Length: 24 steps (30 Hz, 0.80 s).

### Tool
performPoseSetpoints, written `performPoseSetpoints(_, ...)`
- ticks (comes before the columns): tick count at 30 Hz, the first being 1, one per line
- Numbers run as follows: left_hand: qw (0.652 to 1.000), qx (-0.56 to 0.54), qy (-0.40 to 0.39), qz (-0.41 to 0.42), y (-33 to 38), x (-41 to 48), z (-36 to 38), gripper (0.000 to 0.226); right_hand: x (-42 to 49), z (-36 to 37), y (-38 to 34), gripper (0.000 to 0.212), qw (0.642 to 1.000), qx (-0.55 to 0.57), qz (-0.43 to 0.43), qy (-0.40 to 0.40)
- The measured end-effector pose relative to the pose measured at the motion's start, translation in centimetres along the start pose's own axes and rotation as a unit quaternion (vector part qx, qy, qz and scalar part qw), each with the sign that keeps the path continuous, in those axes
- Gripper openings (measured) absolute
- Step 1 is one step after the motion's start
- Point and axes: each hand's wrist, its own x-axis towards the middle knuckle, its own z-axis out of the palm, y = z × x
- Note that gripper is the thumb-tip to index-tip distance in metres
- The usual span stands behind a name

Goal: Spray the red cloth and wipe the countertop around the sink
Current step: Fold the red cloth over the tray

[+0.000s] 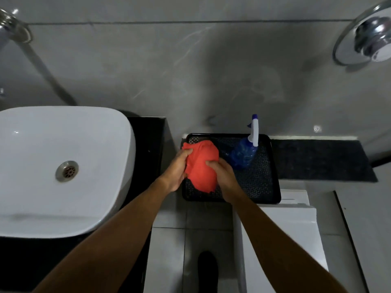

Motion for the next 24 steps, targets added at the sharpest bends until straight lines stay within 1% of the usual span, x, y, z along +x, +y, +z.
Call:
performPoseSetpoints(2,0.993,0.108,0.036,0.030,-0.8,1.6,0.1,0.023,1.1,-0.8,0.7,0.036,0.998,-0.059,-0.032,0.018)
performPoseSetpoints(4,0.975,0.202,0.066,0.065,-1.9,2.9,-0.1,0.021,2.2,-1.3,1.3,0.041,0.984,-0.165,-0.054,0.036)
performPoseSetpoints(6,0.964,0.242,0.090,0.070,-2.9,3.8,-0.1,0.019,3.4,-1.7,1.7,0.042,0.960,-0.266,-0.064,0.051)
performPoseSetpoints(7,0.958,0.257,0.104,0.071,-3.4,4.5,-0.2,0.022,4.2,-1.9,1.9,0.043,0.953,-0.291,-0.065,0.048)
performPoseSetpoints(10,0.934,0.322,0.138,0.076,-4.2,6.1,0.0,0.036,5.9,-2.2,2.4,0.057,0.944,-0.325,-0.053,0.010)
performPoseSetpoints(12,0.931,0.335,0.125,0.077,-4.6,6.9,0.2,0.043,6.5,-2.5,3.0,0.065,0.933,-0.358,-0.044,0.011)
performPoseSetpoints(13,0.936,0.323,0.118,0.077,-4.8,7.1,0.4,0.040,6.7,-2.7,3.3,0.067,0.931,-0.363,-0.037,0.016)
performPoseSetpoints(14,0.948,0.287,0.120,0.074,-5.1,7.1,0.7,0.034,6.8,-3.0,3.6,0.067,0.936,-0.352,-0.025,0.018)
performPoseSetpoints(15,0.964,0.223,0.128,0.068,-5.1,6.8,0.9,0.026,6.7,-3.3,3.9,0.066,0.947,-0.321,-0.011,0.019)
performPoseSetpoints(17,0.987,0.076,0.135,0.042,-4.9,6.2,1.2,0.018,6.3,-3.5,4.2,0.058,0.978,-0.207,0.023,0.020)
performPoseSetpoints(19,0.994,-0.028,0.108,0.023,-4.4,5.7,1.3,0.012,5.7,-3.2,4.1,0.046,0.993,-0.100,0.055,0.021)
performPoseSetpoints(20,0.994,-0.056,0.090,0.024,-4.1,5.3,1.3,0.013,5.5,-2.7,3.8,0.051,0.995,-0.071,0.068,0.023)
performPoseSetpoints(21,0.994,-0.070,0.078,0.031,-3.7,4.9,1.4,0.015,5.4,-2.2,3.3,0.063,0.996,-0.055,0.074,0.023)
performPoseSetpoints(22,0.994,-0.067,0.075,0.041,-3.2,4.5,1.4,0.017,5.4,-1.7,2.7,0.076,0.996,-0.042,0.075,0.026)
performPoseSetpoints(24,0.994,-0.025,0.069,0.082,-2.4,3.8,1.1,0.009,5.6,-0.7,1.5,0.093,0.997,-0.019,0.065,0.036)
